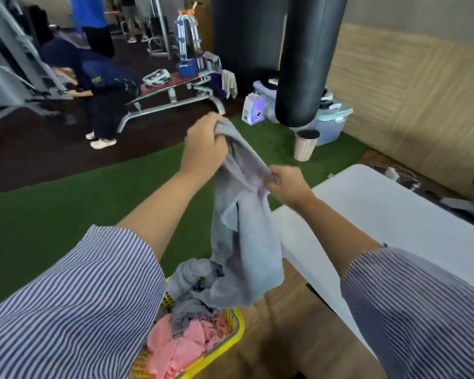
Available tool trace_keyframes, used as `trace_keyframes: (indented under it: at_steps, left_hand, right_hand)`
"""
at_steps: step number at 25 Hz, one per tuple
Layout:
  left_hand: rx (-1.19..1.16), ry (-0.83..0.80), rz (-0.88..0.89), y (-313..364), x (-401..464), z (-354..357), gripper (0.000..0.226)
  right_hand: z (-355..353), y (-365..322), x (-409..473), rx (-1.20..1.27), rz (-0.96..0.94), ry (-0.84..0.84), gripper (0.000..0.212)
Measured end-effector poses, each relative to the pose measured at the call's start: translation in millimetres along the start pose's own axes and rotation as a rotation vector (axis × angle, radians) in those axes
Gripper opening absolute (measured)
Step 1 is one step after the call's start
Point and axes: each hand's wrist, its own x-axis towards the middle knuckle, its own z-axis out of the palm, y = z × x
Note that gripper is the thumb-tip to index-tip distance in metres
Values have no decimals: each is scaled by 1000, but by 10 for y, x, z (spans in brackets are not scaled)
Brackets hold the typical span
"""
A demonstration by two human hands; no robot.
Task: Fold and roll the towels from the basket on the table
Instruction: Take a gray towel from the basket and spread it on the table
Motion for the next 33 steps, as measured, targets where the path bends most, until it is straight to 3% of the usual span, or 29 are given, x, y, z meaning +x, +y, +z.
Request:
trace_keyframes:
  at_steps: [3,6,10,13,15,16,21,24,33]
  left_hand:
    - [26,248,63,196,248,-105,31]
    - [110,416,46,166,379,-168,31]
    - [182,552,-209,-11,267,-37,33]
    - [282,484,-357,-150,112,94,33]
    - [356,377,-386,-231,-11,192,36]
    - [389,322,-391,-280,-83,249,36]
    - [423,223,-529,-643,-183,638,28]
    - [397,200,-571,-930,84,844,24]
    - [404,92,-423,-2034,1594,1482,21]
  right_hand:
    - [42,431,-138,-120,167,-59,34]
    - [-166,837,-84,-12,282,-130,34]
    - [-796,1321,225,-182,302,-288,32]
    - [-1206,1528,567,-184,234,64,15]
    - [-1418,1611,852,-71,200,312,19]
    - [-1477,1648,980,-16,192,341,19]
    - [-1362,1956,1438,-17,194,135,23]
    - [-1209,2059,1844,-61,211,142,30]
    - [-843,2739,3537,-218,378,111,38]
